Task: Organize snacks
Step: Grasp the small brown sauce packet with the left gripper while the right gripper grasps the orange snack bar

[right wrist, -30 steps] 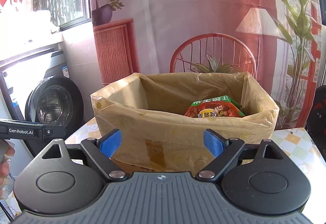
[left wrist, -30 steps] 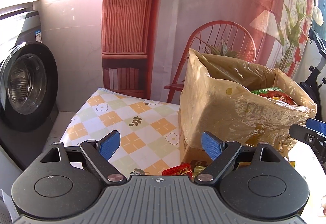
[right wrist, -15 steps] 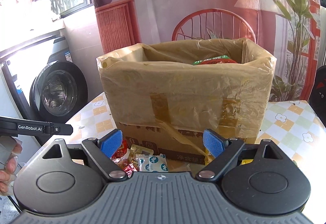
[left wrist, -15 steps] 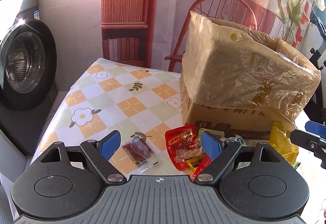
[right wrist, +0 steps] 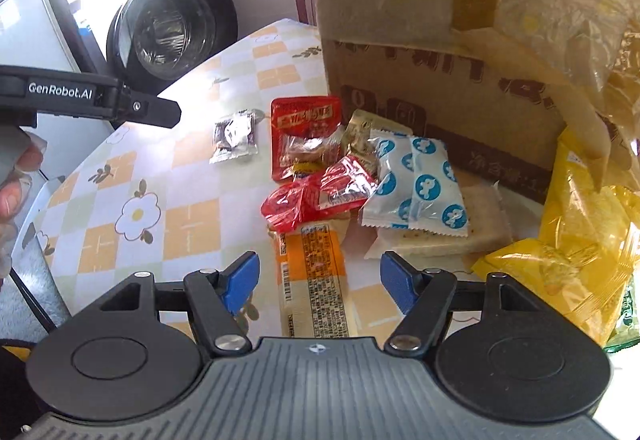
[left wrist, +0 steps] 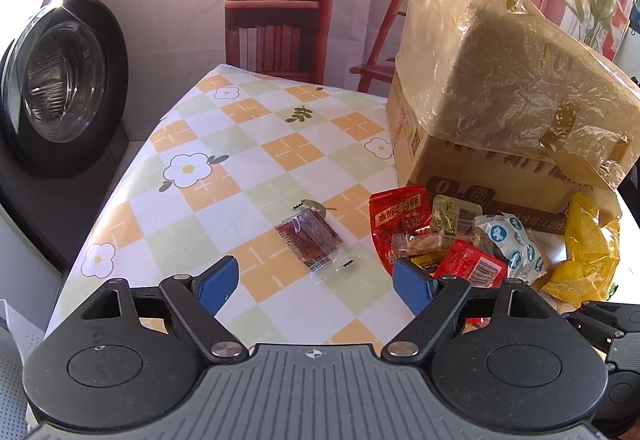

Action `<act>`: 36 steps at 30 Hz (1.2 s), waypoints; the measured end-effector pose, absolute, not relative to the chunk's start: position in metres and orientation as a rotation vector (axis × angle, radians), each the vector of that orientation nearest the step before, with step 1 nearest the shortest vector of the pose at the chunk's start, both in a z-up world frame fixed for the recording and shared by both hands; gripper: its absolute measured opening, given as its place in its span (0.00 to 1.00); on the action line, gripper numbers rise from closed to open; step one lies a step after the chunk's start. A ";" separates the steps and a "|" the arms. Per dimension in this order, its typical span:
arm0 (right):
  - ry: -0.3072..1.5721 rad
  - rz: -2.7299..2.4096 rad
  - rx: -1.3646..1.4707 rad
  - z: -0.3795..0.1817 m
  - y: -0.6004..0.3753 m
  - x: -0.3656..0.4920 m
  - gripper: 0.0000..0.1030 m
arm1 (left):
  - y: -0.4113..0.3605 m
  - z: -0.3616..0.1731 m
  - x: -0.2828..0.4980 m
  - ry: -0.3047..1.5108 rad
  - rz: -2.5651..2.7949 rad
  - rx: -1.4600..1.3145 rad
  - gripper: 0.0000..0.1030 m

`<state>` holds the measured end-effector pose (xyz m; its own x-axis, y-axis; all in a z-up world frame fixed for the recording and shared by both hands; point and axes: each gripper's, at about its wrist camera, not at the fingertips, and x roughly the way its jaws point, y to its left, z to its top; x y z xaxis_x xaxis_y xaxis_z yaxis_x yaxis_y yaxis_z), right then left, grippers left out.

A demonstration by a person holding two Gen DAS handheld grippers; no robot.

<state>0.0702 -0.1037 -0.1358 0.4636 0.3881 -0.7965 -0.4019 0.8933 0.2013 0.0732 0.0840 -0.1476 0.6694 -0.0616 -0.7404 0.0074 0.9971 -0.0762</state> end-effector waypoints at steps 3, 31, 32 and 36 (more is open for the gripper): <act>1.007 0.470 -0.024 -0.146 -0.104 0.069 0.45 | 0.088 -0.153 0.075 0.848 -0.036 -0.079 0.80; 1.000 0.349 0.057 -0.145 -0.145 0.060 0.39 | 0.065 -0.210 0.154 0.865 0.133 -0.025 0.69; 1.000 0.349 0.059 -0.145 -0.145 0.060 0.39 | 0.066 -0.209 0.149 0.857 0.121 -0.017 0.61; 0.998 0.346 0.066 -0.146 -0.145 0.060 0.39 | 0.073 -0.206 0.133 0.851 0.077 -0.002 0.46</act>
